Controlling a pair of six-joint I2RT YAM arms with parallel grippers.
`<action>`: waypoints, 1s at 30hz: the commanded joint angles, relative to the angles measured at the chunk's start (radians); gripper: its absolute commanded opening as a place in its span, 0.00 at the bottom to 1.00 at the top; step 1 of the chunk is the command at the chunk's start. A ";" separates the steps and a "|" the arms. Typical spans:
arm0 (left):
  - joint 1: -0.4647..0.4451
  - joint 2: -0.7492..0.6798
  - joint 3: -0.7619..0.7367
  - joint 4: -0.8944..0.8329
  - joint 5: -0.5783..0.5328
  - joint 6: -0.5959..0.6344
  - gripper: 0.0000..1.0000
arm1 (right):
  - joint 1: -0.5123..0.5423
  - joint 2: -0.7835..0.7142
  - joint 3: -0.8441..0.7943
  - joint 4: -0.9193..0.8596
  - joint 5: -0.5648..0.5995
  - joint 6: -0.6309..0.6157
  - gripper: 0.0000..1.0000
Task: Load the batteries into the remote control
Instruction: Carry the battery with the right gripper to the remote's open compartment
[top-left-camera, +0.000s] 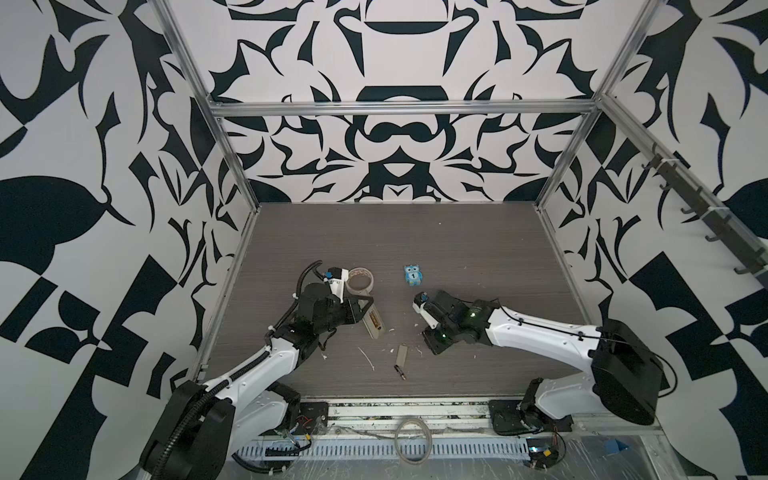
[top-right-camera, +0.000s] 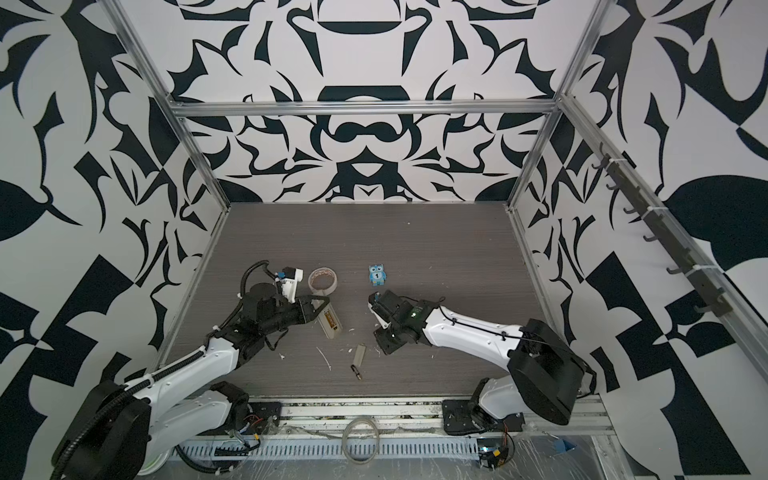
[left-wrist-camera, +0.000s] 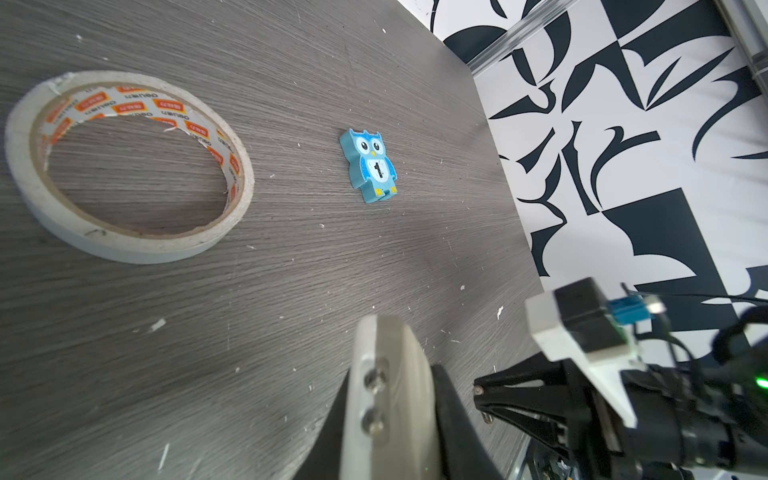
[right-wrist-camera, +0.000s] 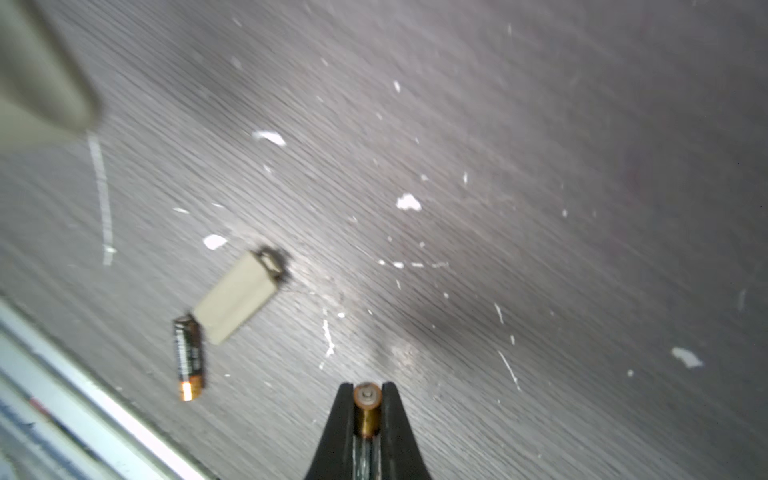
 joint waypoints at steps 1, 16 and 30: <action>0.005 0.012 0.028 0.007 -0.008 -0.014 0.00 | 0.009 -0.062 -0.020 0.094 -0.002 -0.048 0.04; 0.004 0.037 0.032 0.089 0.028 -0.072 0.00 | 0.075 -0.185 -0.102 0.540 -0.059 -0.148 0.03; 0.005 0.022 0.020 0.109 0.044 -0.079 0.00 | 0.109 -0.079 -0.072 0.763 -0.006 -0.168 0.00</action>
